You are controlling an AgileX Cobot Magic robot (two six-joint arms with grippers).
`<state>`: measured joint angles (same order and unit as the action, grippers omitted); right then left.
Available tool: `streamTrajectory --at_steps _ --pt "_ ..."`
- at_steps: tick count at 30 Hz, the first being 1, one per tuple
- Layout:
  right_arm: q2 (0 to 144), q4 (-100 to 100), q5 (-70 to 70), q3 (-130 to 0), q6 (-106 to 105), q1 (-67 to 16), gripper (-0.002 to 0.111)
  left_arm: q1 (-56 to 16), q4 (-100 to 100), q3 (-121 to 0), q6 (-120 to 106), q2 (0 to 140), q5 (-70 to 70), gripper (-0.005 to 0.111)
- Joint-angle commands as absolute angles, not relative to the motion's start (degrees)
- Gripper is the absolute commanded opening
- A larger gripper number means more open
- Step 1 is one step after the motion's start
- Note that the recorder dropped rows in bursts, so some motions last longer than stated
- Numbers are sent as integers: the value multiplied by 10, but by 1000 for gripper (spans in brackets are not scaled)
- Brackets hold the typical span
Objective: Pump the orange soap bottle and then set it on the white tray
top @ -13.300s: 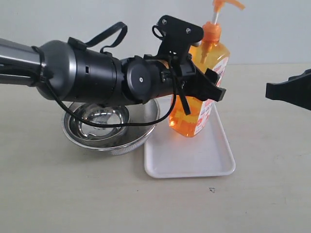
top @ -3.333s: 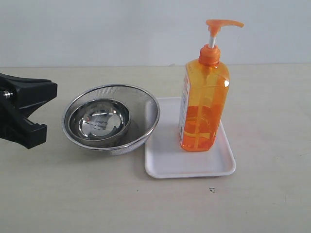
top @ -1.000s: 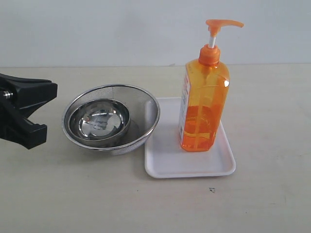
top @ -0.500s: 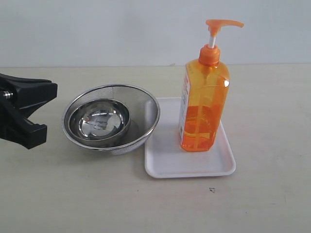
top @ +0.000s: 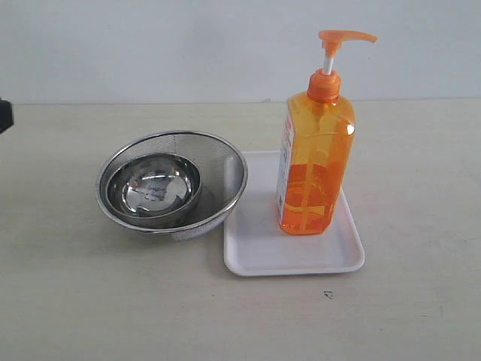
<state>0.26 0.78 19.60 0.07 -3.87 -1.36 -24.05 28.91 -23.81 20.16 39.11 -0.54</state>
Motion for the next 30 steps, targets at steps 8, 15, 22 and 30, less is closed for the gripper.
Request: streamTrajectory --at_steps 8,15,22,30 --pt "0 6 190 0 -38 -11 0 -117 278 -112 272 197 0 5" --pt "0 6 190 0 -38 -11 0 -71 278 -29 335 96 4 5" --pt "0 6 190 0 -38 -11 0 -72 271 0 339 50 -21 5" --pt "0 6 190 0 -38 -11 0 -72 269 0 322 50 -23 5"
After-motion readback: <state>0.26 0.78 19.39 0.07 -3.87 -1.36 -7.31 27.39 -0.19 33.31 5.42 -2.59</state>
